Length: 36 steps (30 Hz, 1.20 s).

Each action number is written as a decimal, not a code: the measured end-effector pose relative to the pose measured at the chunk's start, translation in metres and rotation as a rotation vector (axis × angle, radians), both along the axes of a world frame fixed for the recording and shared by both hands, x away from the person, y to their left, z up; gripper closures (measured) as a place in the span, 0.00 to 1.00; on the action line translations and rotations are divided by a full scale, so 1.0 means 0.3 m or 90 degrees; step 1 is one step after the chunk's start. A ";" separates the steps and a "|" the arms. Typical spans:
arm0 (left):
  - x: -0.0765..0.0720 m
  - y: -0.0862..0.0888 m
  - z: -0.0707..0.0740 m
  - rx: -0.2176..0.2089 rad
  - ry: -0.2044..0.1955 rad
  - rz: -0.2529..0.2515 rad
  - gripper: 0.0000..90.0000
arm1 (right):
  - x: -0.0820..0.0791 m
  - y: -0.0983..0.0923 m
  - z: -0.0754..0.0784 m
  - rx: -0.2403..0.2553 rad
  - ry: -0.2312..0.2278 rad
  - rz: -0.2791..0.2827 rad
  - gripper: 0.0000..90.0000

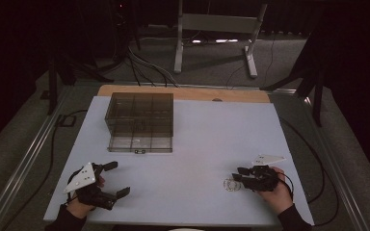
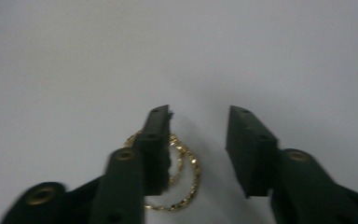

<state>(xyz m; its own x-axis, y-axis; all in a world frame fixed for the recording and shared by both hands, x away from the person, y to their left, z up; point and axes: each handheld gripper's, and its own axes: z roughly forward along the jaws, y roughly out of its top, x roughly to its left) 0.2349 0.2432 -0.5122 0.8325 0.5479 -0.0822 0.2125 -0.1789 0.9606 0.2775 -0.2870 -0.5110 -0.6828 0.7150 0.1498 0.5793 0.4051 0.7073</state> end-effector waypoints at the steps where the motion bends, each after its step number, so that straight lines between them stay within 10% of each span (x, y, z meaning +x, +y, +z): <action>1: 0.000 0.000 0.000 0.003 0.000 0.000 0.01 | -0.001 0.006 -0.004 0.001 0.008 0.012 0.74; 14: 0.001 0.001 0.000 0.002 0.000 0.001 0.01 | -0.050 0.076 0.000 0.006 0.048 0.030 0.71; 17: 0.000 0.002 0.001 0.001 -0.003 0.000 0.01 | -0.062 0.107 -0.018 -0.050 0.065 0.020 0.77; 25: 0.002 0.003 0.001 -0.002 -0.002 -0.001 0.01 | -0.046 0.091 -0.019 -0.040 0.082 -0.009 0.94; 36: 0.001 0.000 -0.001 0.001 0.000 -0.003 0.01 | -0.051 0.070 0.027 -0.021 0.050 -0.036 0.95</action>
